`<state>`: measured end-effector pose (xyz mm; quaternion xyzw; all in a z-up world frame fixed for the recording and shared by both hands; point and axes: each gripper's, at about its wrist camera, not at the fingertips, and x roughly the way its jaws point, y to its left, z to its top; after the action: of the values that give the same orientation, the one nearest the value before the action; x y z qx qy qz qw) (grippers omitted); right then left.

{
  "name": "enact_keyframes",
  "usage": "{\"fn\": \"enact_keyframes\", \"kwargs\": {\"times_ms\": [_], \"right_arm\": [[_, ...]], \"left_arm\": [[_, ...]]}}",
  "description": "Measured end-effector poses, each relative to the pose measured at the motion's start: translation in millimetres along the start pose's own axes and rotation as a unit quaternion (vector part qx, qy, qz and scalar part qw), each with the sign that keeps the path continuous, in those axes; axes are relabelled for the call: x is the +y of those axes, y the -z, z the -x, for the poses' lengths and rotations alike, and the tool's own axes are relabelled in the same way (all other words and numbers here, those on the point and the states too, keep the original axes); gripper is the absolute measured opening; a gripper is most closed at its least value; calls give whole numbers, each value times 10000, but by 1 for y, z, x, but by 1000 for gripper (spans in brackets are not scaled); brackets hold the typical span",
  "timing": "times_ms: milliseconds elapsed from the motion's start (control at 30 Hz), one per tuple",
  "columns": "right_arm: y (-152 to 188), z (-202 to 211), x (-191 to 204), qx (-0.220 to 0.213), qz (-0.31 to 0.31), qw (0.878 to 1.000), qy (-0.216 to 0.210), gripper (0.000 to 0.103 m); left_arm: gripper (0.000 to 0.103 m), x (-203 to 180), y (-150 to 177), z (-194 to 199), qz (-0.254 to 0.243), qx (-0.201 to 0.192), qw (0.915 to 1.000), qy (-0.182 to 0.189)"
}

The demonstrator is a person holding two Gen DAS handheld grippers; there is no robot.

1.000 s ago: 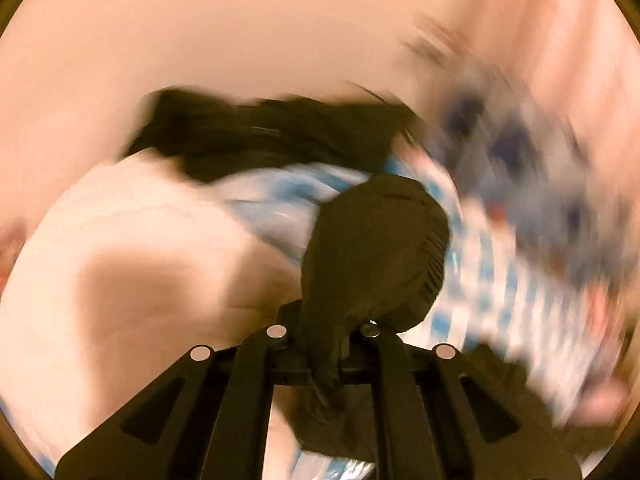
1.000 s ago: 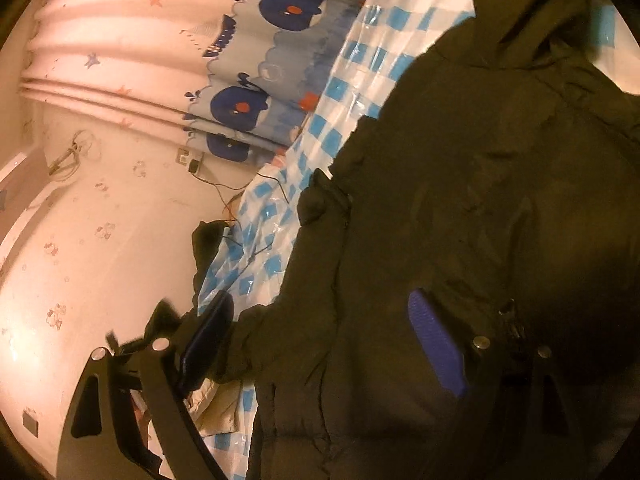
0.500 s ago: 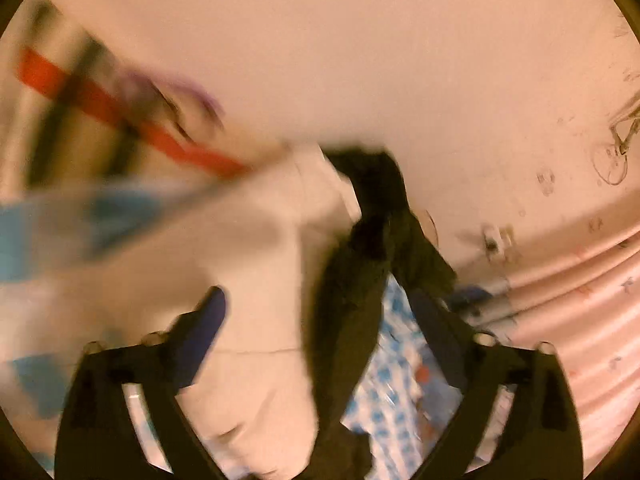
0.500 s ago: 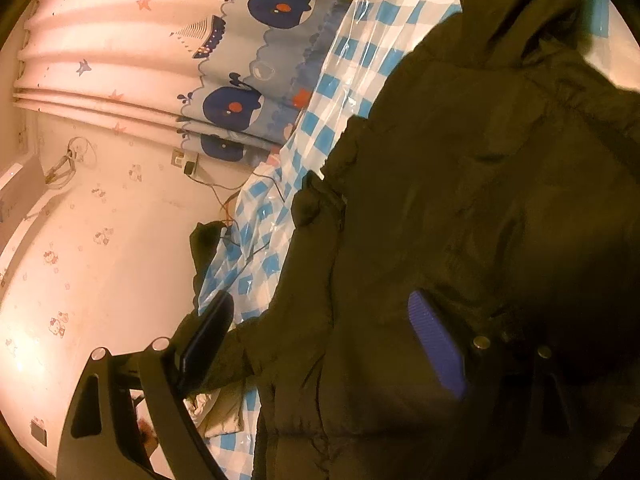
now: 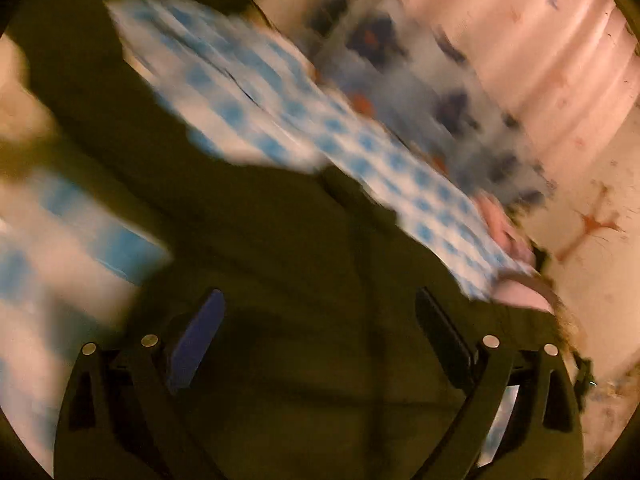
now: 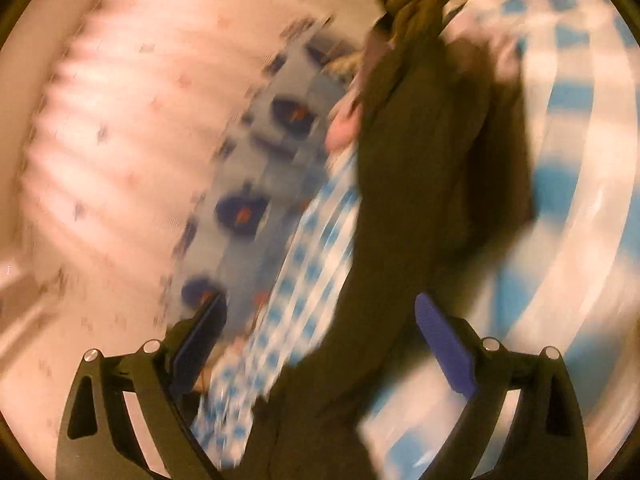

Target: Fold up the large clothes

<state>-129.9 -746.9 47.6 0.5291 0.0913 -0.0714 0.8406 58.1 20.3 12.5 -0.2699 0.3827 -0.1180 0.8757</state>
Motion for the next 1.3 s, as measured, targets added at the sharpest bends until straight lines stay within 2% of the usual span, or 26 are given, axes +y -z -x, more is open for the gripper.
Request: {"fn": "enact_keyframes", "kwargs": {"times_ms": [67,200,300,400,433,500,533,600,733,800,933,1000,1067,1100,1300], "right_arm": [[-38,-1,-20,-140,-207,9995,182,92],[-88,-16,-44,-296,-314,9974,570,92],[-101,-32,-47,-258,-177,9973,659,92],[-102,-48,-50,-173,-45,9974,696,89],[-102,-51,-45,-190,131,9964,816,70],[-109,-49,-39,-195,458,9922,1145,46],[-111,-49,-34,-236,562,9905,1233,31],[-118,-44,-21,-309,767,9889,1232,13],[-123,-32,20,-341,1354,9851,1008,11],[-123,-32,30,-285,1409,9848,976,11],[-124,-30,27,-300,1121,9894,876,11],[-123,-41,16,-11,815,9938,756,12],[-124,-47,3,40,524,9950,852,35],[-124,-47,-4,-27,409,9957,836,38],[-123,-55,-30,-45,129,9965,826,38]], "left_arm": [[92,-35,21,-40,-89,135,9997,165],[92,-64,55,-74,-551,246,9981,102],[92,-59,68,-77,-601,180,9980,-75],[92,-34,64,-72,-283,151,9994,-91],[92,-31,62,-70,-242,135,9996,-96],[92,-27,62,-68,-281,127,9995,-104],[92,-27,62,-68,-286,138,9995,-88],[92,-25,61,-68,-228,195,9995,-22],[92,-22,59,-68,-113,248,9996,59],[92,-20,57,-66,-9,271,9996,124],[92,-14,53,-60,131,229,9995,178],[92,-9,51,-59,230,222,9993,195],[92,-5,49,-60,335,238,9989,209],[92,-4,49,-60,364,245,9988,206],[92,-4,47,-61,361,207,9991,130]]}}
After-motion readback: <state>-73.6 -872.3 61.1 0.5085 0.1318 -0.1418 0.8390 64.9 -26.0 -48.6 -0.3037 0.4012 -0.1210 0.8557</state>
